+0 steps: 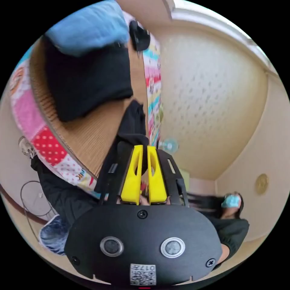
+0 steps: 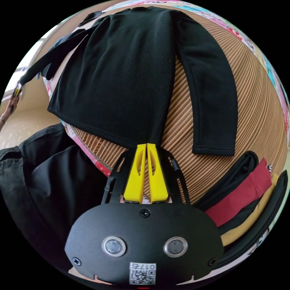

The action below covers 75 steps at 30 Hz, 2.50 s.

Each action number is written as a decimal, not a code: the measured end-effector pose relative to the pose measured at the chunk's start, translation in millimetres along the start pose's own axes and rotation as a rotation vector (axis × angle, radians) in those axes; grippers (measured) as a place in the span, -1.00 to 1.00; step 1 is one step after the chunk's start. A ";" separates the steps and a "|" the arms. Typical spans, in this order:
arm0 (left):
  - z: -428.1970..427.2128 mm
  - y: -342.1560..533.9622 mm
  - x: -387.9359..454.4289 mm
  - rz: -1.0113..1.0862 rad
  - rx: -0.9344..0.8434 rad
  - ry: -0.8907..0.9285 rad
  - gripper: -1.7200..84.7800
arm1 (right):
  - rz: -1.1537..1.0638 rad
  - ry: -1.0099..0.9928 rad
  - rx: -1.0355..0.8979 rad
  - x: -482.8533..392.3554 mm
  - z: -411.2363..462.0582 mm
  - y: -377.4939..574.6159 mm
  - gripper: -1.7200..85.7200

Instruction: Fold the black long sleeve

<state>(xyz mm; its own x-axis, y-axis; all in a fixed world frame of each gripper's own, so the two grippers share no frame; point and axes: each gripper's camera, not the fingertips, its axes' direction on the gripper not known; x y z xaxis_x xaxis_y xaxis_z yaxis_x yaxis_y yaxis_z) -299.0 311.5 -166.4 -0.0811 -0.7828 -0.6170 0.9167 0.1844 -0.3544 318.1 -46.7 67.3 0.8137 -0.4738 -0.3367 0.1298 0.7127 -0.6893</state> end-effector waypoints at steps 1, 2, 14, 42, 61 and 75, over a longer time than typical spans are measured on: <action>-28.4 11.9 -14.4 -0.070 0.159 -0.007 -0.85 | 0.014 0.009 0.007 -1.1 2.6 3.4 -0.95; -39.3 20.6 -22.8 -0.109 0.231 -0.010 -0.84 | 0.021 0.014 0.011 -1.6 4.0 4.7 -0.95; 201.8 86.5 -114.1 -0.198 -0.492 -0.306 -0.80 | 0.081 -0.009 0.044 21.6 -27.2 -17.9 -0.95; 300.4 163.4 -148.4 -0.047 -0.540 -1.029 -0.98 | 1.513 -1.530 0.707 195.3 161.2 192.3 -0.73; 261.0 156.3 -175.3 -0.212 -0.370 -0.736 -0.98 | 1.043 -0.993 1.350 278.8 -75.7 26.8 -0.90; 192.7 127.4 -223.9 -0.341 -0.046 -0.379 -0.80 | -0.082 -0.475 -0.131 -42.7 62.9 -269.0 -0.80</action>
<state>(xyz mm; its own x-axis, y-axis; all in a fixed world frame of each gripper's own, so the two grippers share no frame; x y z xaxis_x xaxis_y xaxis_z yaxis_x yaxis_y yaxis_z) -88.6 395.7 62.0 -0.2171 -0.9620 -0.1653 0.8439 -0.0999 -0.5271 284.1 -185.7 307.4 0.9760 -0.2157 0.0306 0.1567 0.5973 -0.7865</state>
